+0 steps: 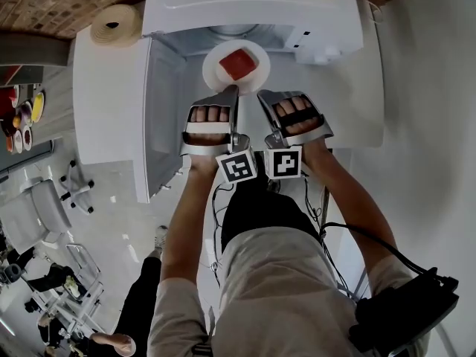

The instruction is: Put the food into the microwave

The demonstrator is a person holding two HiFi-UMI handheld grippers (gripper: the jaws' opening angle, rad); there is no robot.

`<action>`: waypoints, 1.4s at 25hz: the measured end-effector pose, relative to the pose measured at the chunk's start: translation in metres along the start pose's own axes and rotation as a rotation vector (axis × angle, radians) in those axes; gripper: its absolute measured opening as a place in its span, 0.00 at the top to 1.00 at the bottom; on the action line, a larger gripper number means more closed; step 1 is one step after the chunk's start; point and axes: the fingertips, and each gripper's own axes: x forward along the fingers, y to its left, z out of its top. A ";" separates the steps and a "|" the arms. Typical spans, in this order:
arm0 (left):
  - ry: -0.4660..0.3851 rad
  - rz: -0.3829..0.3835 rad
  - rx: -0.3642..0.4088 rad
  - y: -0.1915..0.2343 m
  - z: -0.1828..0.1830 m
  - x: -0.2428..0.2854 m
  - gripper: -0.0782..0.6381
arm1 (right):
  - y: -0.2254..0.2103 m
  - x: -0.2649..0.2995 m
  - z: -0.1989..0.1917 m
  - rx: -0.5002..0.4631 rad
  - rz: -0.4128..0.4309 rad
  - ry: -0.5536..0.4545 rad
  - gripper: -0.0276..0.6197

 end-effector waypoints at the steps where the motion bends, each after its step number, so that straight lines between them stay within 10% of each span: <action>1: 0.002 -0.002 0.002 -0.001 -0.002 0.005 0.85 | -0.002 0.005 0.000 0.003 0.000 -0.001 0.95; 35: 0.011 0.016 0.025 0.010 -0.021 0.135 0.85 | -0.009 0.090 -0.031 0.053 0.010 0.014 0.95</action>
